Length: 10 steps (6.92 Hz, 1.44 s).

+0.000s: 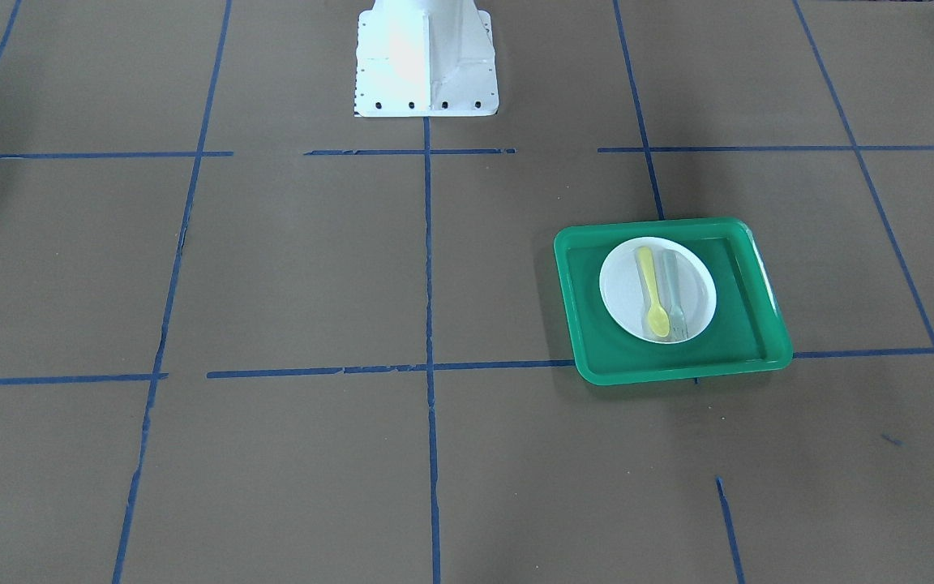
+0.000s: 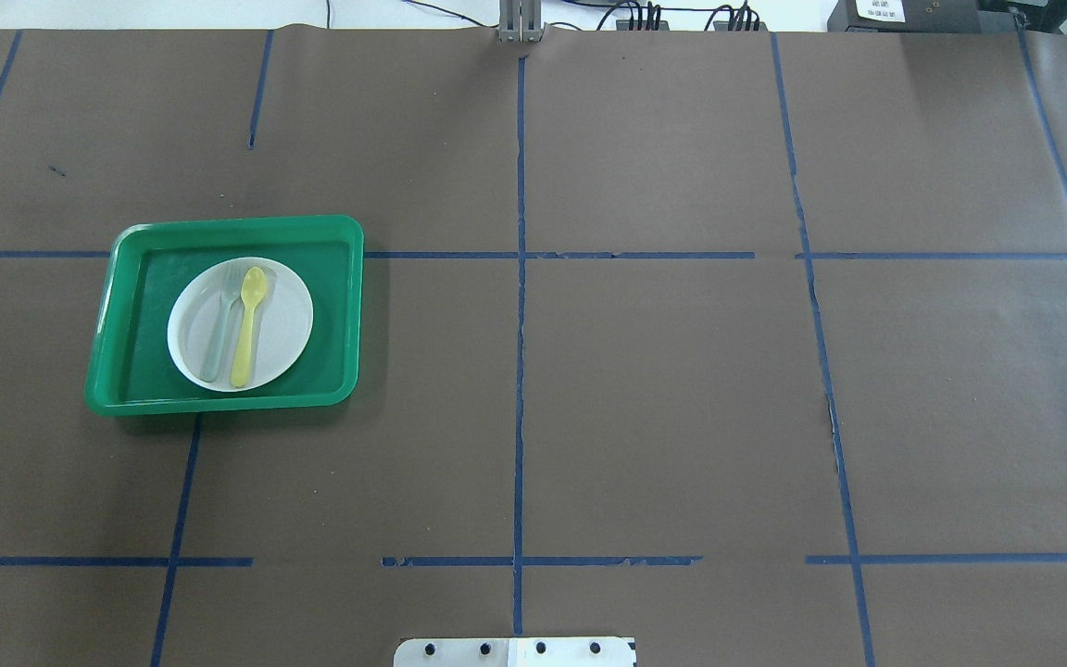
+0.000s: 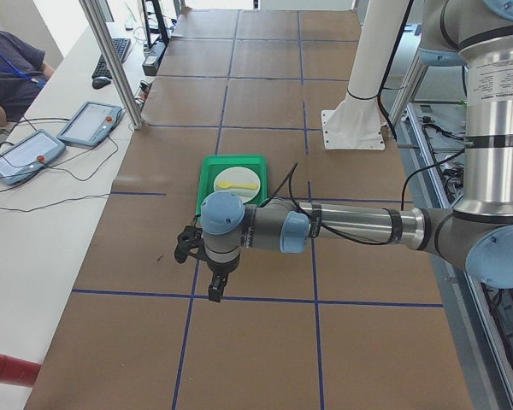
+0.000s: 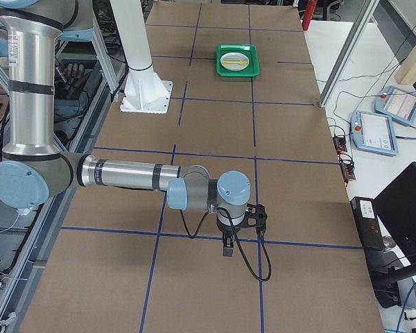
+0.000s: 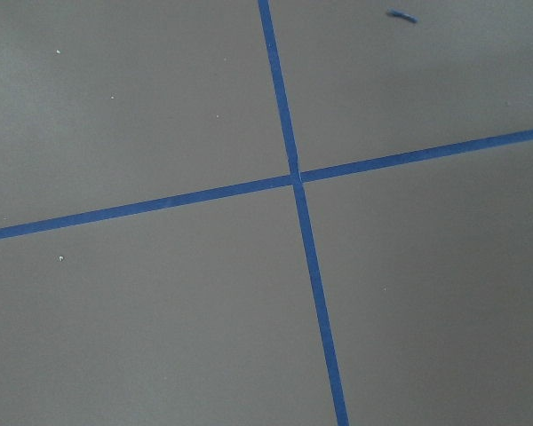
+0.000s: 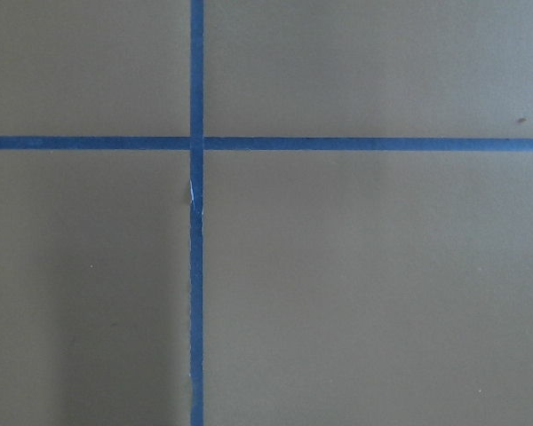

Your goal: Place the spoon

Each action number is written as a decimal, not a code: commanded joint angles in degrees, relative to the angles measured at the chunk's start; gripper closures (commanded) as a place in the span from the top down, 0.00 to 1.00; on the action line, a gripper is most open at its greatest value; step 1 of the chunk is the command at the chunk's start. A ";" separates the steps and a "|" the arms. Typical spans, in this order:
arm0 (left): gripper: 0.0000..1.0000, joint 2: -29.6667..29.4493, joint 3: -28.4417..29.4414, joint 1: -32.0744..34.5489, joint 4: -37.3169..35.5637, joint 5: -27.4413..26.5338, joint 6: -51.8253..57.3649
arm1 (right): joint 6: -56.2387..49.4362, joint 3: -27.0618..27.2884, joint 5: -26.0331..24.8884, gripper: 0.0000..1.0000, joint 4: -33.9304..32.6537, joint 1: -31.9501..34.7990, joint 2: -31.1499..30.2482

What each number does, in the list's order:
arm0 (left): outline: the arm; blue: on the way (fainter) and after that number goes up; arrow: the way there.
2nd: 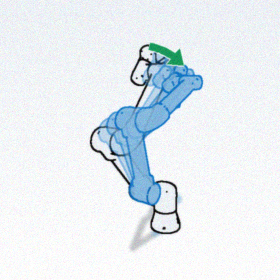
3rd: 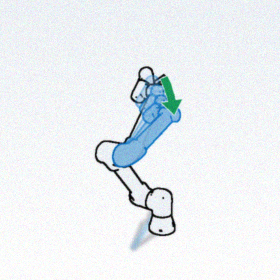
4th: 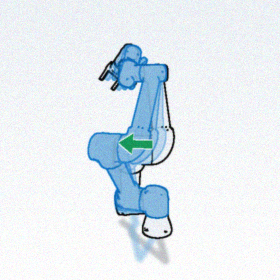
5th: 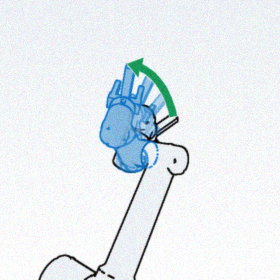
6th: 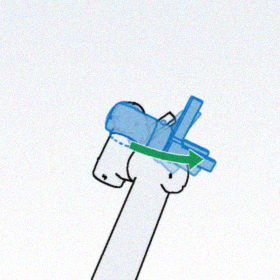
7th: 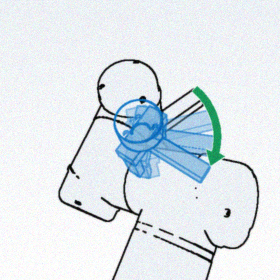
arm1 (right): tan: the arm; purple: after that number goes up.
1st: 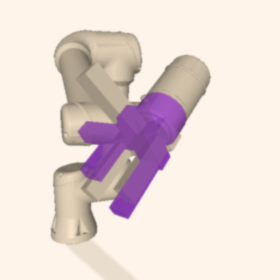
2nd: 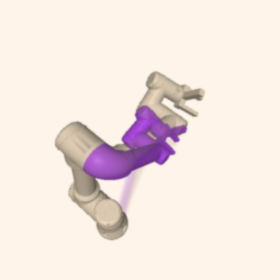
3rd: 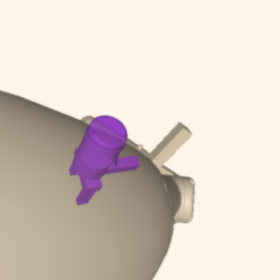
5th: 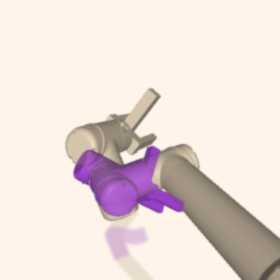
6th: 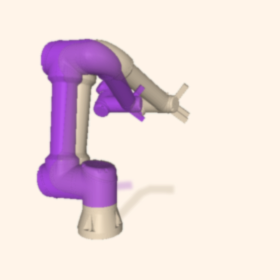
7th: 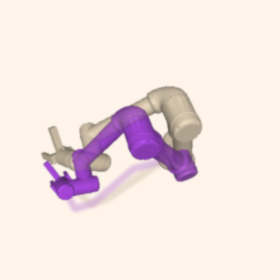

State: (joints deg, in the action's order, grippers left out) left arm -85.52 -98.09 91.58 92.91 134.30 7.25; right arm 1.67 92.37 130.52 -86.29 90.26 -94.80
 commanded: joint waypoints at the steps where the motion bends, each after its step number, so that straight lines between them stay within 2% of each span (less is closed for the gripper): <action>1: 1.00 0.17 -0.52 0.00 -0.44 0.08 0.39 | 0.00 0.00 0.00 1.00 -0.02 0.00 0.05; 2: 1.00 0.00 0.86 0.00 -0.62 -0.09 -0.30 | 0.00 0.00 0.00 1.00 -0.02 0.00 -0.04; 5: 1.00 -0.26 -3.32 -0.35 -0.01 -0.53 -0.13 | 0.00 0.00 0.00 1.00 -0.02 0.00 0.05; 6: 1.00 -1.48 -6.30 -2.44 0.69 -0.44 -0.91 | 0.00 0.00 0.00 1.00 -0.02 0.00 0.05; 8: 1.00 -5.52 -8.34 -11.55 1.05 -0.62 -15.43 | 0.00 0.00 0.00 1.00 0.07 0.00 -0.04; 9: 1.00 -7.19 -8.35 -16.56 5.40 -2.79 -24.13 | 0.00 0.00 0.00 1.00 -0.02 0.00 -0.04; 10: 1.00 -7.38 -8.00 -22.53 13.01 -6.64 -35.00 | 0.00 0.00 0.00 1.00 -0.02 0.00 0.05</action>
State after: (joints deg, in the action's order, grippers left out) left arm -91.97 -106.19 75.63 98.99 131.14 -16.19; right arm 1.67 92.37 130.52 -86.29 90.26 -94.81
